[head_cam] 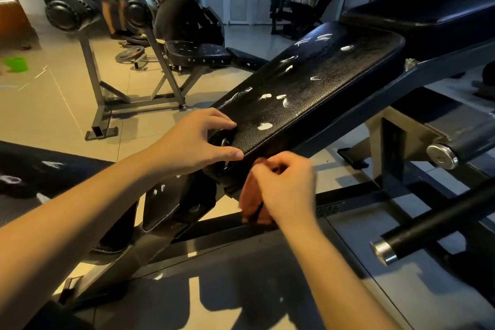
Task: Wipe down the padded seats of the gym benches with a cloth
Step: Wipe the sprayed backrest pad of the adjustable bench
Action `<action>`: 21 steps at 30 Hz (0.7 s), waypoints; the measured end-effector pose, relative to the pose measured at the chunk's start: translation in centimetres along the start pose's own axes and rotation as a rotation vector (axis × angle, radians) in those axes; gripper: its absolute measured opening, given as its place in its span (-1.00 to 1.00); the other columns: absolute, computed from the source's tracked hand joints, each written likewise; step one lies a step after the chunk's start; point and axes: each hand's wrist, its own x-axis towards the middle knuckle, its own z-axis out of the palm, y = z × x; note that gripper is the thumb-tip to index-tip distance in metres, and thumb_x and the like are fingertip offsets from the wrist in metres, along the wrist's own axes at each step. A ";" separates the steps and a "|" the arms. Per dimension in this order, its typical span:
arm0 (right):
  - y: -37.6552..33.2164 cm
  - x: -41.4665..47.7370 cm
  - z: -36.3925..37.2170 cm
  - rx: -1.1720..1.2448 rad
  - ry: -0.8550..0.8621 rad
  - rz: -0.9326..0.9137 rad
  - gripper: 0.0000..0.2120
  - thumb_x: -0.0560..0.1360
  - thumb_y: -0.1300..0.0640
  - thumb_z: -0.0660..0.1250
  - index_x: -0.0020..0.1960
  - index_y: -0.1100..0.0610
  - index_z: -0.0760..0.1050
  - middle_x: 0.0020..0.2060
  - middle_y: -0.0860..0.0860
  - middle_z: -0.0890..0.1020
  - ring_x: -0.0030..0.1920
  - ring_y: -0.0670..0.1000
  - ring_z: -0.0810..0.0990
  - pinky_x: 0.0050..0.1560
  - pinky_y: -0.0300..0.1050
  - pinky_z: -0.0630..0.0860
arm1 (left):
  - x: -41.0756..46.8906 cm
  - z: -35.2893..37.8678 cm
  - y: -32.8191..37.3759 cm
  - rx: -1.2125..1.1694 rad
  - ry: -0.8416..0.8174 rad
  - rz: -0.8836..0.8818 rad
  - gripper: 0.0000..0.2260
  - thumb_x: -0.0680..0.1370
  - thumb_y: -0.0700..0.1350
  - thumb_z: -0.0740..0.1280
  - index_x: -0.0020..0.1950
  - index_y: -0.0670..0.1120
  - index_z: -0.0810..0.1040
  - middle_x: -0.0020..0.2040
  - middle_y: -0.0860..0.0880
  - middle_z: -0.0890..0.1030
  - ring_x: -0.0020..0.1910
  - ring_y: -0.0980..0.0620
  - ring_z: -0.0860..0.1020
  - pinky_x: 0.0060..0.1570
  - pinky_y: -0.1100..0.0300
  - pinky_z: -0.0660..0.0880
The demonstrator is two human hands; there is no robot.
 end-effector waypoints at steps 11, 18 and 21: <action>0.3 0.1 0.3 -0.030 -0.101 -0.058 -0.85 0.49 0.07 0.47 -0.25 0.03 0.62 -0.37 -0.09 0.62 -0.24 -0.15 0.60 -0.33 -0.36 0.42 | 0.1 0.0 0.1 -0.009 -0.006 -0.015 -0.28 0.32 0.34 0.42 0.41 0.03 0.54 0.37 0.11 0.49 0.27 0.20 0.40 0.09 0.22 0.38; -1.6 2.6 -5.8 0.174 0.492 -0.133 -0.87 0.55 0.08 0.44 -0.06 -0.01 0.48 -0.17 -0.16 0.57 -0.12 -0.34 0.56 -0.19 -0.44 0.49 | -0.1 0.2 -0.5 0.007 0.000 -0.016 -0.34 0.39 0.30 0.45 0.44 0.07 0.51 0.38 0.13 0.47 0.22 0.24 0.38 -0.11 0.37 0.35; -2.0 3.1 -6.4 0.326 0.606 -0.120 -0.80 0.52 0.08 0.48 -0.01 -0.05 0.45 -0.10 -0.11 0.60 -0.09 -0.20 0.65 -0.16 -0.24 0.64 | 0.2 0.1 -0.4 0.007 0.006 -0.007 -0.34 0.38 0.31 0.46 0.42 0.07 0.53 0.36 0.14 0.49 0.22 0.24 0.38 -0.08 0.39 0.35</action>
